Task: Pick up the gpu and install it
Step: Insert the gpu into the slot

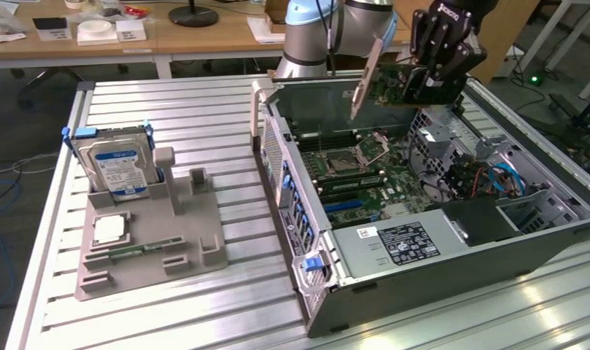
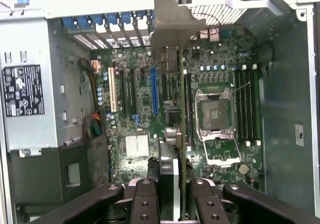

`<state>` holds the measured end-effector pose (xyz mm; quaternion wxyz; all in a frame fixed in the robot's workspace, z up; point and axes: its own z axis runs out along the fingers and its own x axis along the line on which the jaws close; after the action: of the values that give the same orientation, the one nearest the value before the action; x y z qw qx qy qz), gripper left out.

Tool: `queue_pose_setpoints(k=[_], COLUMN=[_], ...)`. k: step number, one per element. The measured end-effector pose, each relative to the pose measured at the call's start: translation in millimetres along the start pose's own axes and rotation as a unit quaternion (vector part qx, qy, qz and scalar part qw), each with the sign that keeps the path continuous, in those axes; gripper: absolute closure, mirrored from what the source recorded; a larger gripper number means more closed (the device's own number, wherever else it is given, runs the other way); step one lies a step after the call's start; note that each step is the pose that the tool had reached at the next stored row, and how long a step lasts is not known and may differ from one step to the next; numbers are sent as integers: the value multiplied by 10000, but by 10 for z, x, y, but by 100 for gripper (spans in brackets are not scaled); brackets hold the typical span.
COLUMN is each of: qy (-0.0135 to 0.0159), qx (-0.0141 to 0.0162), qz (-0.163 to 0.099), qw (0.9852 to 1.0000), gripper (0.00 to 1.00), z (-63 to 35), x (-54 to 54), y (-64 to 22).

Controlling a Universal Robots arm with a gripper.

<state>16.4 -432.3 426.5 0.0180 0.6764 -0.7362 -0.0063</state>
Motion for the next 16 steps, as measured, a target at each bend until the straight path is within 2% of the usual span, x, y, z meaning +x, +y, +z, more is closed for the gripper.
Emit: queue_pose_setpoints(k=[2,5,6,8,9,10,11,14,15,16], qy=[-2,-29,-47,-106,-118,-119,-120,-132,-135,-138], qx=[34,41,41,39,47,66,99,244,268,274], qz=[-58,-127,-141,-153,-156,-162,-174,-196,-195,-194], qw=[10000,9999,9999,9998,9998,9998,9997,9994,9994,9993], gripper=[72,72,72,72,72,72,72,72,72,72], z=[11,33,41,60,68,71,73,85,95,108], x=[0,2,2,3,3,3,3,3,2,2], y=[-1,-1,-1,-2,-2,-3,-3,-3,-2,-3])
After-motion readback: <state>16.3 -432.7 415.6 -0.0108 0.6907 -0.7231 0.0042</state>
